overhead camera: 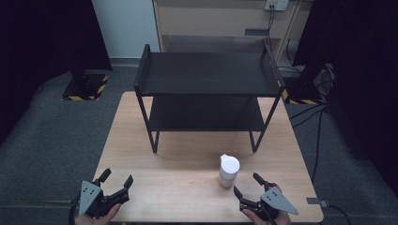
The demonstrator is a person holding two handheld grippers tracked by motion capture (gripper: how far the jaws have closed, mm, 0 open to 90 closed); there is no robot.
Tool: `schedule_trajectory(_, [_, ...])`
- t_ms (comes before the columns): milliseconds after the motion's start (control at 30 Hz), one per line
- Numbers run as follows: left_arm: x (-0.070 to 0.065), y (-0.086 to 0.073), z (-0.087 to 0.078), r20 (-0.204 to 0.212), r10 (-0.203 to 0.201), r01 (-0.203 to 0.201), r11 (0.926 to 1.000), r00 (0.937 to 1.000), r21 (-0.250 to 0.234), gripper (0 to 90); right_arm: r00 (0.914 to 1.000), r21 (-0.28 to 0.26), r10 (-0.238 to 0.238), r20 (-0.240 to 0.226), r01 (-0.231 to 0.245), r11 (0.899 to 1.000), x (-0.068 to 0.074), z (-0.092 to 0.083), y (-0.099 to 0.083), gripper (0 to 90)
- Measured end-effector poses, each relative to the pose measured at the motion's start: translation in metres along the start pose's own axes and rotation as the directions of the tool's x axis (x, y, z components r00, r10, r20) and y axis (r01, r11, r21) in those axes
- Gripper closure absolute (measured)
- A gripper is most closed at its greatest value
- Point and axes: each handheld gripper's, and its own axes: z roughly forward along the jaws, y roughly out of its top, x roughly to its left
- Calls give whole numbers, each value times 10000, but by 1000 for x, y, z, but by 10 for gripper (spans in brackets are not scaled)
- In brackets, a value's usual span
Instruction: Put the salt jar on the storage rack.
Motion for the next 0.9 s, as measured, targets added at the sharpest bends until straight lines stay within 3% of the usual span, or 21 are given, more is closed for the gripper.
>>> schedule_trajectory(100, [0, 0, 0, -15, -11, 11, 10000, 10000, 6, 130, 10000, -12, 7, 31, -7, 10000, -5, -3, 7, 145])
schedule_trajectory(533, [0, 1, -1, -37, 15, -15, 10000, 10000, -45, 130, 9978, 1310, 135, -653, -49, 9914, -13, 5, 28, 152])
schedule_trajectory(900, [1, 1, -2, -32, -18, 18, 10000, 10000, -41, 130, 9964, 1712, 99, -840, 47, 9852, -11, 24, 26, 146])
